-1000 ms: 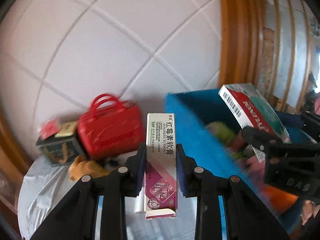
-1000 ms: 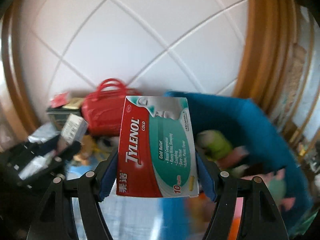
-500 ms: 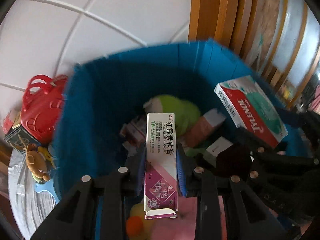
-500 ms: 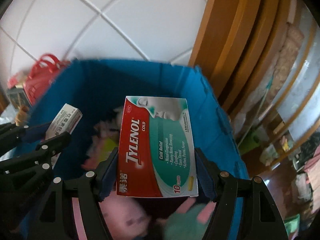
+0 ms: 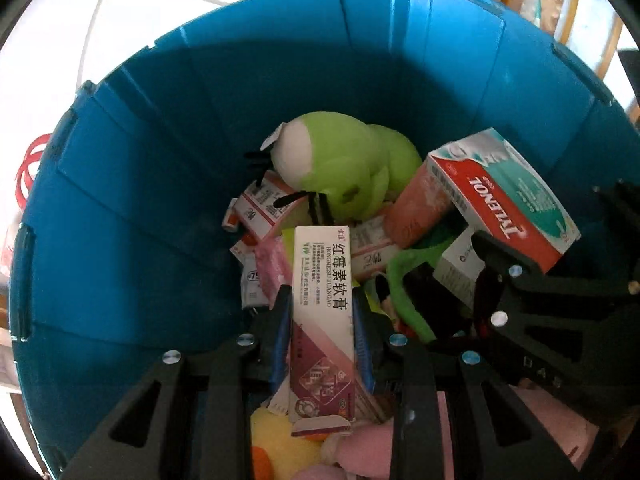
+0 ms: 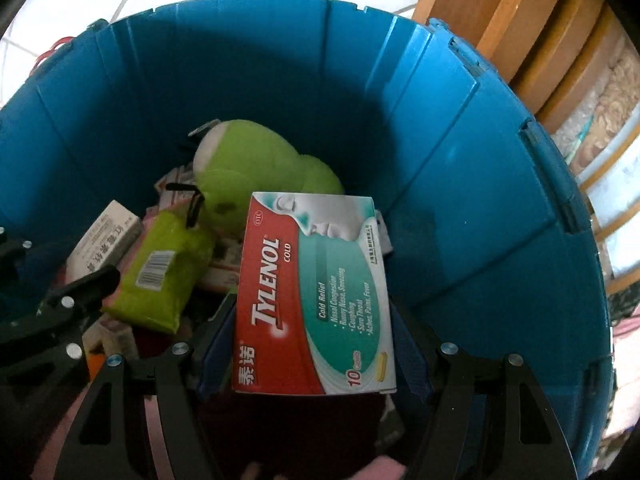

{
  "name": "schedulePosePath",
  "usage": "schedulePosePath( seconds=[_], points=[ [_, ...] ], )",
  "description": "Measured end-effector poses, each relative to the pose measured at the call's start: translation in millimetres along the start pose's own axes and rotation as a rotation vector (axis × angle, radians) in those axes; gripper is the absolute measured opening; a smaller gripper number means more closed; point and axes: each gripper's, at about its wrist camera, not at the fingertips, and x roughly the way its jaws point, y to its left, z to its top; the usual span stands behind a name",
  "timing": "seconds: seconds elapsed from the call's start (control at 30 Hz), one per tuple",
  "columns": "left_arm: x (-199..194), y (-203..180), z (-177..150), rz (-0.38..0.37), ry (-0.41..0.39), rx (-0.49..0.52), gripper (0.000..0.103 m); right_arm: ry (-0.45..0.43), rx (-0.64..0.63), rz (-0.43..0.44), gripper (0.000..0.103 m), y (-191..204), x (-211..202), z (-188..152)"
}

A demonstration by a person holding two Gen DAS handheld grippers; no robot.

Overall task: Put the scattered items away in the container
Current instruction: 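Carry both boxes over the blue crate and open both grippers to drop them, then withdraw both grippers from the crate toward the bed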

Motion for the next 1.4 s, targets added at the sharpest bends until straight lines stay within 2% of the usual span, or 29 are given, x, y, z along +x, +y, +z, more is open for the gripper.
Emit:
schedulePosePath(
  seconds=[0.07, 0.13, 0.23, 0.4, 0.47, 0.6, 0.7, 0.8, 0.83, 0.93, 1.03, 1.17, 1.27, 1.4],
  points=[
    [0.6, -0.9, 1.2, 0.013, 0.0, 0.005, 0.028, 0.006, 0.005, 0.0, 0.071, -5.2, 3.9, 0.3],
    [4.3, 0.7, 4.7, 0.018, 0.003, 0.0, 0.035, 0.009, 0.014, 0.009, 0.072, -9.6, 4.3, -0.5],
    [3.8, 2.1, 4.5, 0.03, 0.005, -0.008, 0.046, 0.009, 0.02, 0.007, 0.087, -12.7, 6.5, 7.0],
    [3.9, 7.0, 3.8, 0.029, 0.016, -0.029, 0.051, 0.023, 0.03, -0.002, 0.089, -17.1, 9.7, 10.9],
    [2.4, 7.6, 3.4, 0.03, 0.018, -0.034, 0.051, 0.027, 0.035, -0.008, 0.094, -18.3, 11.1, 12.1],
    [-5.8, 8.3, 0.9, 0.019, -0.002, -0.034, 0.052, 0.03, 0.034, 0.003, 0.096, -19.6, 10.4, 13.8],
    [-22.3, 10.9, -4.7, 0.033, -0.041, -0.032, 0.052, 0.024, 0.03, 0.02, 0.1, -18.7, 4.1, 12.9],
    [-54.7, 21.5, -11.6, 0.033, -0.119, -0.055, 0.053, 0.0, 0.05, 0.073, 0.102, -20.9, -9.9, 11.5],
    [-68.1, 27.9, -15.1, 0.017, -0.146, -0.073, 0.058, -0.01, 0.055, 0.083, 0.102, -20.9, -15.3, 11.0],
    [-109.0, 51.5, -31.1, 0.002, -0.243, -0.108, 0.075, -0.057, 0.071, 0.104, 0.102, -18.7, -41.3, 11.2],
    [-145.9, 83.9, -53.8, 0.019, -0.339, -0.144, 0.079, -0.127, 0.096, 0.146, 0.103, -12.0, -83.4, 13.7],
    [-176.8, 145.9, -88.1, 0.042, -0.403, -0.206, 0.079, -0.227, 0.093, 0.178, 0.103, 15.5, -142.6, 20.9],
    [-189.2, 199.9, -117.6, 0.106, -0.432, -0.238, 0.079, -0.304, 0.064, 0.225, 0.103, 54.5, -186.0, 25.1],
    [-193.1, 275.7, -160.5, 0.155, -0.432, -0.264, 0.079, -0.374, 0.025, 0.233, 0.103, 130.7, -229.4, 27.6]
  ],
)
